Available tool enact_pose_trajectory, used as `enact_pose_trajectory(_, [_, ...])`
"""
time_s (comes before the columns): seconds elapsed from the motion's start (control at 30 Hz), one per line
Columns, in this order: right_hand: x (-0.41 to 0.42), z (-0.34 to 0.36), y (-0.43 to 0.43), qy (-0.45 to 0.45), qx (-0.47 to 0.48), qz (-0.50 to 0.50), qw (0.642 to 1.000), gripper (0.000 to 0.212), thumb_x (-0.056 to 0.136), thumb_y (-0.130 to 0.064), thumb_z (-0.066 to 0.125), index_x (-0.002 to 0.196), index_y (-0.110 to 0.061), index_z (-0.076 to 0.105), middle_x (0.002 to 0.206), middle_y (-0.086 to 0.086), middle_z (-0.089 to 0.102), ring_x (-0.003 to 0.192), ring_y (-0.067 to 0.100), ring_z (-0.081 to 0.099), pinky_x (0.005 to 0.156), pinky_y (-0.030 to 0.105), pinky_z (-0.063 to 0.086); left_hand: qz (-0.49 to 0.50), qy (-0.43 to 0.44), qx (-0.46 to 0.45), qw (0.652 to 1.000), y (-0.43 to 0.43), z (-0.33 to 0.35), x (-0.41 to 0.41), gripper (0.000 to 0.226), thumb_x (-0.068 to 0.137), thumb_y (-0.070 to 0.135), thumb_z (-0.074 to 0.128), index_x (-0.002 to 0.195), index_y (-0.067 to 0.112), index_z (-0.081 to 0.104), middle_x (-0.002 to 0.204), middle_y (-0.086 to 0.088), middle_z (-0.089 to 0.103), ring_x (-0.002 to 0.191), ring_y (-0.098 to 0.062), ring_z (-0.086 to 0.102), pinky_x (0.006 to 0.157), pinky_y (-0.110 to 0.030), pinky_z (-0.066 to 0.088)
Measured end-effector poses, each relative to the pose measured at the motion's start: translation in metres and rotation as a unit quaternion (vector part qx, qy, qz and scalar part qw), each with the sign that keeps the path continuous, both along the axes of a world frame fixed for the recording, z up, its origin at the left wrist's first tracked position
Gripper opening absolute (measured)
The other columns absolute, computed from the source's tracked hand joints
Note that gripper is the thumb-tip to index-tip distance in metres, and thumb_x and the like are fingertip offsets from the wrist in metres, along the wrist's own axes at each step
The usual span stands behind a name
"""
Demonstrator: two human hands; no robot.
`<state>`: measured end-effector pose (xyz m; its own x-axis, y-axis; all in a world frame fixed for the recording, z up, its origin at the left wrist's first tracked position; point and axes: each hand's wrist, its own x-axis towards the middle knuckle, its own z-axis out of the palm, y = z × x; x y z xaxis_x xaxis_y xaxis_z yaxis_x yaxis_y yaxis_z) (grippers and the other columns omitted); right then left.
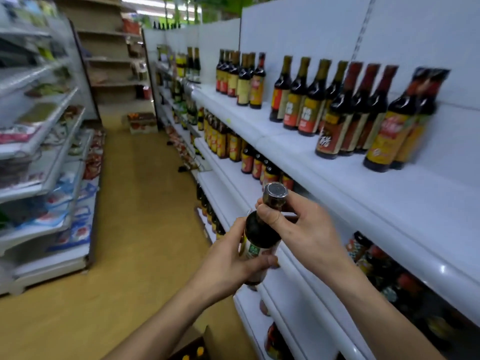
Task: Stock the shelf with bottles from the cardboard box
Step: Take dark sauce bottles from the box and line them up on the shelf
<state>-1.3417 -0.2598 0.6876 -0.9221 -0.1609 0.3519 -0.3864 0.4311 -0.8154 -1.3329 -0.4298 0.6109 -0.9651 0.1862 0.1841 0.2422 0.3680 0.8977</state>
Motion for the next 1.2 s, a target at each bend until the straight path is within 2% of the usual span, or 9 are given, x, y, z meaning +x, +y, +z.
enact_pose_trajectory(0.13, [0.005,0.037,0.028,0.052,-0.003,-0.021,0.998,0.033,0.084,-0.066,0.061,0.103,-0.042,0.071,0.101,-0.024,0.075,0.100,-0.004,0.069,0.087,0.036,0.059,-0.024,0.035,-0.012,0.999,0.028,0.035,-0.010,0.067,0.076,0.063,0.077,0.135,0.054,0.046,0.125,0.028,0.066,0.110,0.006,0.064,0.091,-0.040,0.057])
enact_pose_trajectory(0.2, [0.008,0.057,0.041,0.074,-0.007,-0.029,0.997,0.026,0.085,-0.063,0.062,0.102,-0.045,0.071,0.099,-0.025,0.075,0.098,-0.005,0.069,0.084,0.031,0.057,-0.036,0.055,-0.010,0.998,0.042,0.054,-0.014,0.068,0.076,0.064,0.077,0.136,0.054,0.046,0.125,0.029,0.067,0.109,0.006,0.065,0.089,-0.036,0.057])
enact_pose_trajectory(0.27, [0.011,0.077,0.057,0.093,-0.008,-0.034,0.995,0.014,0.090,-0.057,0.066,0.099,-0.048,0.072,0.098,-0.026,0.075,0.097,-0.005,0.069,0.080,0.025,0.053,-0.055,0.081,-0.011,0.995,0.056,0.075,-0.018,0.067,0.076,0.066,0.076,0.135,0.058,0.045,0.126,0.033,0.065,0.108,0.012,0.062,0.083,-0.020,0.053])
enact_pose_trajectory(0.33, [0.013,0.097,0.074,0.113,-0.008,-0.045,0.993,0.016,0.092,-0.056,0.066,0.097,-0.042,0.074,0.097,-0.025,0.075,0.096,-0.004,0.069,0.078,0.022,0.049,-0.072,0.098,-0.002,0.993,0.072,0.096,-0.018,0.063,0.078,0.064,0.077,0.132,0.059,0.047,0.124,0.033,0.066,0.106,0.013,0.063,0.078,-0.013,0.051])
enact_pose_trajectory(0.43, [0.019,0.126,0.099,0.147,-0.016,-0.060,0.987,0.029,0.089,-0.063,0.064,0.097,-0.037,0.075,0.096,-0.021,0.076,0.095,-0.003,0.070,0.074,0.015,0.050,-0.099,0.108,0.017,0.989,0.099,0.125,-0.018,0.060,0.079,0.061,0.078,0.132,0.056,0.050,0.121,0.030,0.069,0.104,0.010,0.066,0.083,-0.022,0.055])
enact_pose_trajectory(0.63, [0.031,0.170,0.154,0.207,-0.026,-0.103,0.973,0.036,0.086,-0.068,0.061,0.086,-0.034,0.073,0.085,-0.018,0.077,0.082,0.000,0.073,0.068,0.016,0.050,-0.150,0.124,0.046,0.980,0.165,0.165,-0.017,0.060,0.076,0.067,0.073,0.129,0.054,0.048,0.117,0.024,0.073,0.108,0.001,0.070,0.095,-0.045,0.058])
enact_pose_trajectory(0.87, [0.048,0.185,0.225,0.234,0.010,-0.197,0.952,0.038,0.085,-0.071,0.058,0.085,-0.035,0.072,0.082,-0.020,0.075,0.079,-0.002,0.071,0.069,0.025,0.050,-0.233,0.126,0.092,0.960,0.251,0.181,-0.015,0.059,0.078,0.059,0.075,0.131,0.052,0.050,0.124,0.024,0.070,0.114,0.003,0.067,0.101,-0.043,0.055])
enact_pose_trajectory(1.0, [0.067,0.182,0.263,0.223,0.017,-0.265,0.938,0.042,0.083,-0.073,0.057,0.084,-0.034,0.071,0.084,-0.018,0.076,0.082,0.002,0.072,0.077,0.037,0.059,-0.295,0.121,0.088,0.944,0.293,0.181,-0.014,0.058,0.083,0.048,0.077,0.135,0.048,0.051,0.126,0.020,0.070,0.117,-0.002,0.067,0.100,-0.039,0.055])
enact_pose_trajectory(1.2, [0.100,0.175,0.310,0.186,0.041,-0.371,0.909,0.042,0.087,-0.068,0.061,0.085,-0.027,0.072,0.084,-0.016,0.076,0.084,0.002,0.072,0.083,0.042,0.059,-0.390,0.076,0.087,0.914,0.356,0.170,-0.008,0.053,0.080,0.054,0.078,0.127,0.051,0.053,0.122,0.020,0.072,0.113,0.000,0.067,0.098,-0.037,0.057])
